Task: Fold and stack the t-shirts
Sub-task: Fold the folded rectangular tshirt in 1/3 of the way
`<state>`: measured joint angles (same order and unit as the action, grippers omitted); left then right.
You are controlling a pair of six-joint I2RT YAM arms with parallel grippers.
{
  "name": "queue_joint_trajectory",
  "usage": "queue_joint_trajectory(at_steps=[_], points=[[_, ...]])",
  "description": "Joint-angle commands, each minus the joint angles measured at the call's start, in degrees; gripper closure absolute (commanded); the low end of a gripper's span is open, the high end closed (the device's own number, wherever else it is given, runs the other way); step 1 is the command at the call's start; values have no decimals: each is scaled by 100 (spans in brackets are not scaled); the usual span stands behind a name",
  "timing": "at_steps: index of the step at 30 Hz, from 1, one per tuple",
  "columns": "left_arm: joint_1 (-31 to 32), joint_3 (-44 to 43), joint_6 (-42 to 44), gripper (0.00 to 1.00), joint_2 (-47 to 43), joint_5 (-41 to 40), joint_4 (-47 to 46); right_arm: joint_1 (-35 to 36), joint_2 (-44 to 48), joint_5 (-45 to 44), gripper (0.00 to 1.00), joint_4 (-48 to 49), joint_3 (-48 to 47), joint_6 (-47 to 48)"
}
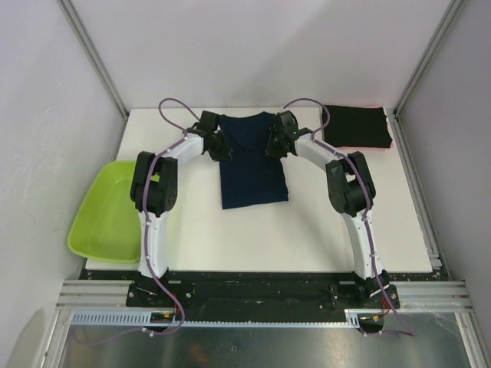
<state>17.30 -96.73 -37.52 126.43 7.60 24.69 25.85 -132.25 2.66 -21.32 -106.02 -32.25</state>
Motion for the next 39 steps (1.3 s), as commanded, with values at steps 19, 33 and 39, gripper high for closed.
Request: queue_joint_trajectory(at_steps=[19, 33, 39], points=[[-230, 177, 59, 99, 65, -562, -70, -328, -648, 32, 84, -662, -1384, 418], [-319, 135, 282, 95, -367, -409, -84, -198, 562, -346, 83, -866, -768, 297], [-265, 131, 412, 82, -914, -188, -104, -136, 1694, -106, 83, -230, 1310, 10]])
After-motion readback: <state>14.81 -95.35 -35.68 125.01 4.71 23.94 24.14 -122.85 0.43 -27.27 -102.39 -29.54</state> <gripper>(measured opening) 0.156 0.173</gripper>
